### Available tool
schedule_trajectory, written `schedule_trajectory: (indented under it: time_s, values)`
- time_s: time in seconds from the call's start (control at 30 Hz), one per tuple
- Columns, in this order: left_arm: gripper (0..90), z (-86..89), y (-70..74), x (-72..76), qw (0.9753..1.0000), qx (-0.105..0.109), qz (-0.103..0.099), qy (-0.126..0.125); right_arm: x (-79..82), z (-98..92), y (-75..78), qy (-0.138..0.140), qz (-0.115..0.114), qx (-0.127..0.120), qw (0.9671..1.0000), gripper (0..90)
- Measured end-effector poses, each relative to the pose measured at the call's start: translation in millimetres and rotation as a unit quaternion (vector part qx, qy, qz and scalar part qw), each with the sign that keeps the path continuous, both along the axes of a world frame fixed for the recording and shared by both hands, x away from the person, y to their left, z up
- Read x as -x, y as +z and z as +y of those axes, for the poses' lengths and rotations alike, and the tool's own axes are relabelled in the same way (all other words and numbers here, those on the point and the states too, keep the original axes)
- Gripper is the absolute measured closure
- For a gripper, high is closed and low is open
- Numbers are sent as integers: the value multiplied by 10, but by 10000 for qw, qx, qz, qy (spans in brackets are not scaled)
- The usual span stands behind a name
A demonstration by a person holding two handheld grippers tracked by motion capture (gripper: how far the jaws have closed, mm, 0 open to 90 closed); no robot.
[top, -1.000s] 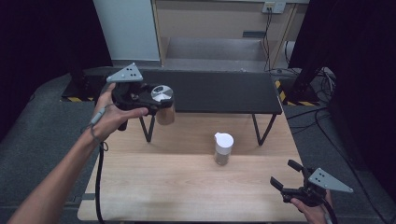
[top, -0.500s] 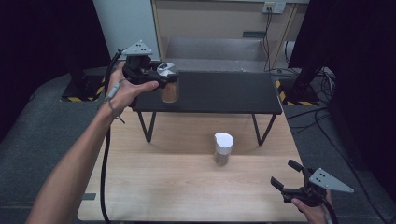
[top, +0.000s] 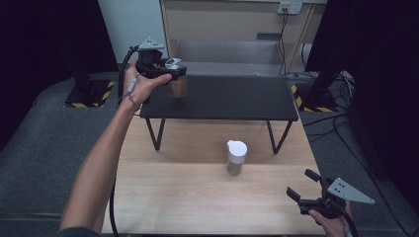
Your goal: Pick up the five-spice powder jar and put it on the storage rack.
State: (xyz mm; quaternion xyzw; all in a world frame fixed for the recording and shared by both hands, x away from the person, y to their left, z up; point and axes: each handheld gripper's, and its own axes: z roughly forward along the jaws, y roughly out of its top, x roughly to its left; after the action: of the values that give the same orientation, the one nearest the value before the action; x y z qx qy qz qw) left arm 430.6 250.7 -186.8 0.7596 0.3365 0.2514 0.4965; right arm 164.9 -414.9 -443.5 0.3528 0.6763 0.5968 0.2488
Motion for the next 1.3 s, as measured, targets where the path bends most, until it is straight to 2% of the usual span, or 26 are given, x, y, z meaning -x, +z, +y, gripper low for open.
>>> schedule_trajectory:
  time_s: [0.2, 0.33, 0.4, 0.5, 0.67, 0.77, 0.8, 0.83, 0.87, 0.9, 0.93, 0.97, 1.03, 1.2, 1.3]
  values:
    - [334, -12, -136, -113, 9997, 66, 45, 211, 8, -4, -2, -15, 4, -3, 10000, 36]
    - [335, -17, -193, -158, 9996, 59, 87, 251, 11, -6, -5, -15, 4, -9, 10000, 37]
    - [334, 8, -251, -199, 9993, 161, 150, 290, 12, -4, -4, -18, 11, -7, 10000, 37]
    - [334, 6, -266, -214, 9995, 69, 121, 275, 16, -4, -5, -27, 13, -10, 10000, 37]
    - [334, 35, -320, -226, 9993, 173, 151, 281, 16, -7, -7, -38, 19, -14, 10000, 38]
    - [330, 29, -326, -226, 9994, 149, 131, 271, 18, -4, -7, -38, 20, -17, 10000, 37]
    - [315, 29, -326, -226, 9994, 149, 131, 271, 18, -4, -7, -38, 20, -17, 10000, 37]
    - [224, 0, -325, -213, 9992, 88, 112, 373, 19, -2, -6, -38, 24, -17, 10000, 37]
    - [115, 10, -318, -220, 9989, 161, 191, 392, 19, -1, -3, -32, 28, -7, 10000, 37]
    - [91, 19, -340, -192, 9988, 228, 91, 431, 21, 0, -4, -30, 24, -5, 10000, 38]
    - [90, 19, -340, -192, 9988, 228, 91, 431, 21, 0, -4, -30, 24, -5, 10000, 38]
    - [81, 47, -356, -165, 9984, 364, 6, 438, 23, -2, -4, -29, 20, -7, 10000, 38]
    - [60, 59, -331, -143, 9982, 389, -41, 452, 24, -3, -5, -35, 21, -8, 10000, 37]
    - [45, 89, -234, -73, 9981, 451, -171, 386, 26, 0, -2, -39, 22, -2, 10000, 37]
    - [45, 115, -138, 46, 9974, 573, -379, 205, 27, 0, -2, -42, 14, 1, 10000, 38]
